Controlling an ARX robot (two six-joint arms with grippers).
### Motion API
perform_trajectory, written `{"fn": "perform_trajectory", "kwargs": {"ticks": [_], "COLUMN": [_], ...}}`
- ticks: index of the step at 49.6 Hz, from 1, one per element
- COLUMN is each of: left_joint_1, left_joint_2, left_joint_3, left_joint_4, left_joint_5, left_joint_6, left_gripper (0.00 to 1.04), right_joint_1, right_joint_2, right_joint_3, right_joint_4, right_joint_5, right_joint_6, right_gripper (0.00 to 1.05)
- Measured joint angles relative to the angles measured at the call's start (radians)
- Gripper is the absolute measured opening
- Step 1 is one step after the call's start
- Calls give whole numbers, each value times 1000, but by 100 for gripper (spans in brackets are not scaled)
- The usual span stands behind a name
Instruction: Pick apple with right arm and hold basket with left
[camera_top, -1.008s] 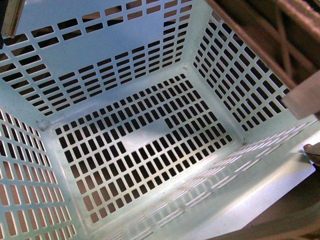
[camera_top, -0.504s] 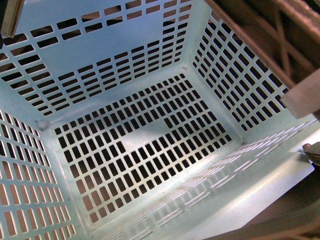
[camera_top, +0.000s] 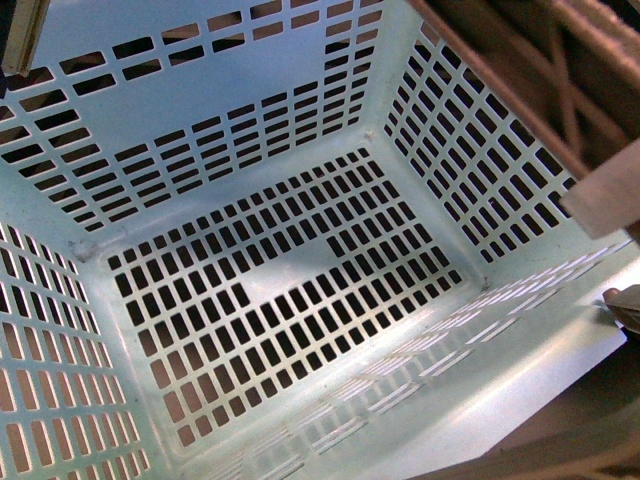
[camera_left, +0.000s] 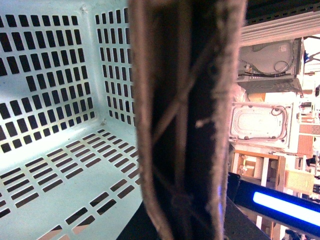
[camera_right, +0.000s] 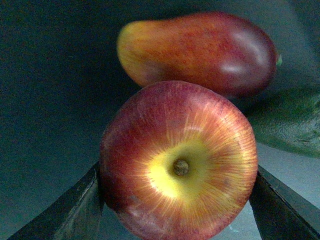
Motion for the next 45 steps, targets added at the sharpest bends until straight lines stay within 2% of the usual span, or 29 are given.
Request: {"fn": "perform_trajectory", "kwargs": {"ticks": [6, 15, 22, 30, 32, 37, 40, 45], "left_joint_1": [0, 0, 0, 0, 0, 0, 0, 0], "left_joint_2": [0, 0, 0, 0, 0, 0, 0, 0], "left_joint_3": [0, 0, 0, 0, 0, 0, 0, 0], "left_joint_4": [0, 0, 0, 0, 0, 0, 0, 0], "left_joint_5": [-1, -2, -1, -1, -2, -2, -2, -1], "left_joint_6": [0, 0, 0, 0, 0, 0, 0, 0], "left_gripper": [7, 7, 7, 7, 7, 7, 7, 7], "right_joint_1": [-10, -8, 50, 222, 296, 426, 547, 649], "right_joint_2": [-181, -543, -886, -1178, -1228, -1257, -1246, -1212], "right_joint_3": [-82, -159, -159, -155, -155, -161, -180, -197], "right_joint_4": [-31, -174, -322, -424, -433, -428, -400, -369], "right_joint_5": [-71, -182, -274, -243, -212, -144, -92, -67], "right_joint_6": [-46, -76, -42, 18, 43, 85, 124, 158], "right_gripper": [71, 71, 71, 71, 71, 71, 71, 71]}}
